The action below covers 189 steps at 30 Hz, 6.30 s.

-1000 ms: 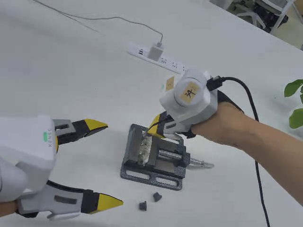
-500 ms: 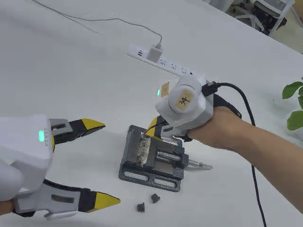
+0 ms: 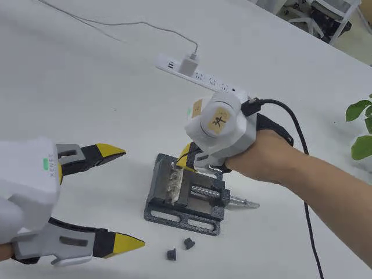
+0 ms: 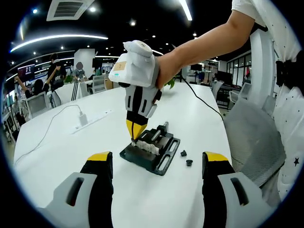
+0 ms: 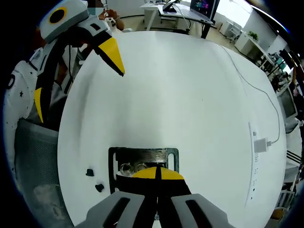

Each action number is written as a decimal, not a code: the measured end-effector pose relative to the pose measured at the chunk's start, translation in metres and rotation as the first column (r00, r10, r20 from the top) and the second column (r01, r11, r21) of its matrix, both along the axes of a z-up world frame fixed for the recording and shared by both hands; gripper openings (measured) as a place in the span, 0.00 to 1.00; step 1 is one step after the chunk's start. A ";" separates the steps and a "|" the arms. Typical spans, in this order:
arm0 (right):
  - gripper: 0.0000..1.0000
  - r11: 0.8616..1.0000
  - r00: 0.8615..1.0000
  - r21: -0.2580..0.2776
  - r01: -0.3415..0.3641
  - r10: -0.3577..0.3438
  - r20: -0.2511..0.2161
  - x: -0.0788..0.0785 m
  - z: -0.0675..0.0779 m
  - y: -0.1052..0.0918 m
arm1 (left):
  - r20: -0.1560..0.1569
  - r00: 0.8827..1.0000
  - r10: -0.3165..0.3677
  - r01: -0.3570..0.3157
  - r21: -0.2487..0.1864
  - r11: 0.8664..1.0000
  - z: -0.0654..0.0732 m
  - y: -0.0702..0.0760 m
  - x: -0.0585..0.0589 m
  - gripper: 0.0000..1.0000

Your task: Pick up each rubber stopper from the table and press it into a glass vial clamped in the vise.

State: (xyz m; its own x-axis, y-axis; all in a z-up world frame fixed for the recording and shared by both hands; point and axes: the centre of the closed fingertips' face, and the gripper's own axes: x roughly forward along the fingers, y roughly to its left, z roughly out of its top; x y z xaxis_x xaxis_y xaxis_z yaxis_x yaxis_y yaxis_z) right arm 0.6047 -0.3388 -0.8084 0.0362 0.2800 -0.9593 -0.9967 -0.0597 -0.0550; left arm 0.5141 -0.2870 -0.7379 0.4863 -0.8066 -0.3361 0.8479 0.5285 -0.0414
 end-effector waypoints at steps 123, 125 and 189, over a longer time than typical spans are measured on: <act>0.64 0.593 0.884 0.685 0.424 -0.434 -0.172 -0.108 0.080 -0.137 | -0.124 0.964 -0.236 0.263 0.291 0.920 -0.030 -0.066 -0.045 0.54; 0.66 0.588 0.882 0.686 0.428 -0.436 -0.178 -0.111 0.078 -0.141 | -0.142 0.961 -0.238 0.271 0.292 0.917 -0.037 -0.069 -0.045 0.51; 0.77 0.617 0.887 0.668 0.417 -0.437 -0.151 -0.124 0.055 -0.163 | -0.303 0.937 -0.173 0.288 0.390 0.874 -0.125 -0.100 -0.040 0.05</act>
State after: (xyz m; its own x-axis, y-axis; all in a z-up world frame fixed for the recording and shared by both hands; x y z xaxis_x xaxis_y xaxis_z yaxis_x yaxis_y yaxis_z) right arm 0.4805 -0.5022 -0.7537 0.3391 0.7854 -0.5179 -0.8980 0.4343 0.0708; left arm 0.4738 -0.3873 -0.8630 0.1570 -0.6372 -0.7546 0.9386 0.3339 -0.0867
